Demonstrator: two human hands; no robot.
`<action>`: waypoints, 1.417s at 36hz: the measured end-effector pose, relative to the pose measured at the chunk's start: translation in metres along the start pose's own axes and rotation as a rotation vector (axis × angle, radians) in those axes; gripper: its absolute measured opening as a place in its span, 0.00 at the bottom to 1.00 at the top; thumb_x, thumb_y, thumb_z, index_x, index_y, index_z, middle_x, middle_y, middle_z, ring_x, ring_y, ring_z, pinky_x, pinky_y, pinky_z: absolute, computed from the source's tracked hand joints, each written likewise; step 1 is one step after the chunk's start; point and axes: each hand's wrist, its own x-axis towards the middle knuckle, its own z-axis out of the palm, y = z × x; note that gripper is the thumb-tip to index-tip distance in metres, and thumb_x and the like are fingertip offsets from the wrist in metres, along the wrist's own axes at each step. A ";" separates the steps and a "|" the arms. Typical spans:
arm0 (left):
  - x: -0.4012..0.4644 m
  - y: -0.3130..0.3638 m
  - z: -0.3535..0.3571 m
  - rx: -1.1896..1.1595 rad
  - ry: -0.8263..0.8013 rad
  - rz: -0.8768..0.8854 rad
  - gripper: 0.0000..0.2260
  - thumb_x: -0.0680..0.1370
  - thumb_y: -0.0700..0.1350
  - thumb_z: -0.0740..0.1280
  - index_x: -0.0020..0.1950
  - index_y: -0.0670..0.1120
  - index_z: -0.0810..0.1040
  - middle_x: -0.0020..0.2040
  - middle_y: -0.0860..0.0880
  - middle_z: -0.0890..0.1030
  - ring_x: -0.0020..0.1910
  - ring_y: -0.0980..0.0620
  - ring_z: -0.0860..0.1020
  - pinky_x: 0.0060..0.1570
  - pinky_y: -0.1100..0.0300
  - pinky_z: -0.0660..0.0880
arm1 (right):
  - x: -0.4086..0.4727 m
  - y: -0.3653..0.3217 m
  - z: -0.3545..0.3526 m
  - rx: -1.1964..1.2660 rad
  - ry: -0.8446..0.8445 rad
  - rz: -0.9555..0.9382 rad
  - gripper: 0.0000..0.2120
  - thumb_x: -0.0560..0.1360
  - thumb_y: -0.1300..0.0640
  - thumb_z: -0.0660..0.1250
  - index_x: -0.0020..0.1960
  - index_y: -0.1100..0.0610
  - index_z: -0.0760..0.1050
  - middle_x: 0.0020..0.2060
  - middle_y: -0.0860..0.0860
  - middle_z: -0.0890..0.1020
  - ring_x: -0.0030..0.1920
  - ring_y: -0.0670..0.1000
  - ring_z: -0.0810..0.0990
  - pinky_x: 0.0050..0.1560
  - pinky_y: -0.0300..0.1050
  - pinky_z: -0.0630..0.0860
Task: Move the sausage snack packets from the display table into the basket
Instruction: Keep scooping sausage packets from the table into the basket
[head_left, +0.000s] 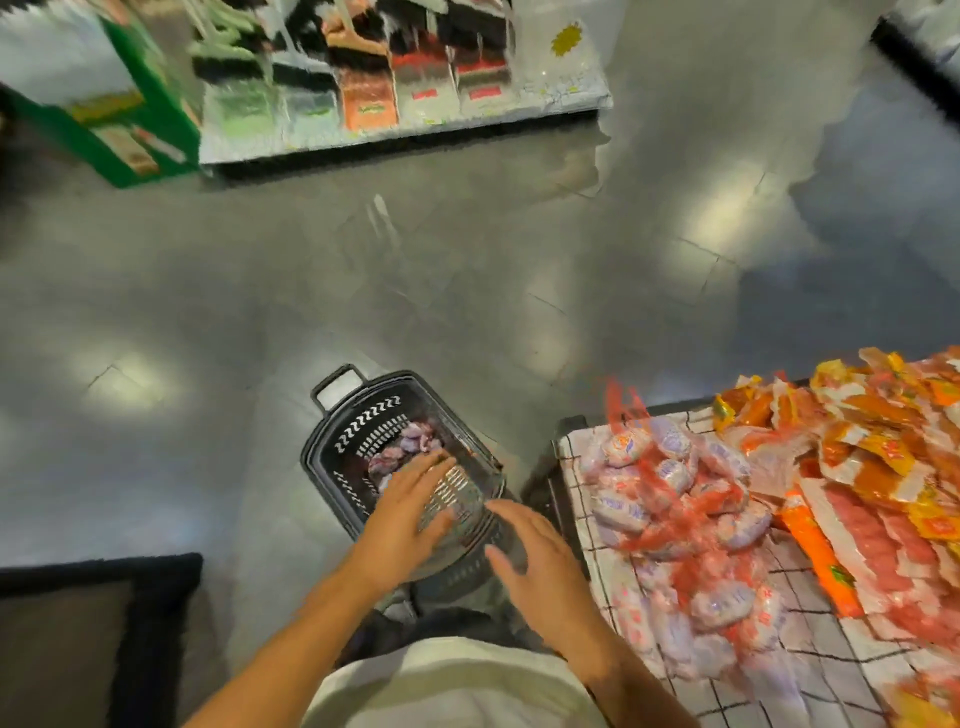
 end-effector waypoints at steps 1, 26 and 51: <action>-0.008 -0.010 -0.007 0.005 0.027 -0.033 0.26 0.82 0.47 0.67 0.79 0.45 0.64 0.80 0.49 0.60 0.80 0.50 0.56 0.80 0.55 0.52 | 0.011 -0.005 0.005 -0.012 -0.048 -0.003 0.23 0.81 0.48 0.66 0.75 0.43 0.68 0.73 0.38 0.70 0.72 0.39 0.67 0.74 0.40 0.65; -0.152 -0.283 -0.051 -0.132 -0.109 -0.710 0.28 0.82 0.60 0.60 0.80 0.51 0.61 0.82 0.49 0.58 0.80 0.45 0.55 0.78 0.51 0.51 | 0.149 -0.079 0.129 -0.384 -0.535 0.318 0.27 0.80 0.52 0.70 0.77 0.50 0.67 0.74 0.48 0.72 0.74 0.49 0.69 0.75 0.48 0.68; 0.087 -0.449 0.212 -0.346 -0.121 -0.761 0.24 0.83 0.52 0.62 0.79 0.49 0.64 0.79 0.51 0.63 0.79 0.52 0.57 0.79 0.56 0.54 | 0.336 0.244 0.331 -0.271 -0.651 0.559 0.19 0.80 0.51 0.68 0.71 0.48 0.74 0.65 0.44 0.79 0.56 0.43 0.78 0.62 0.36 0.71</action>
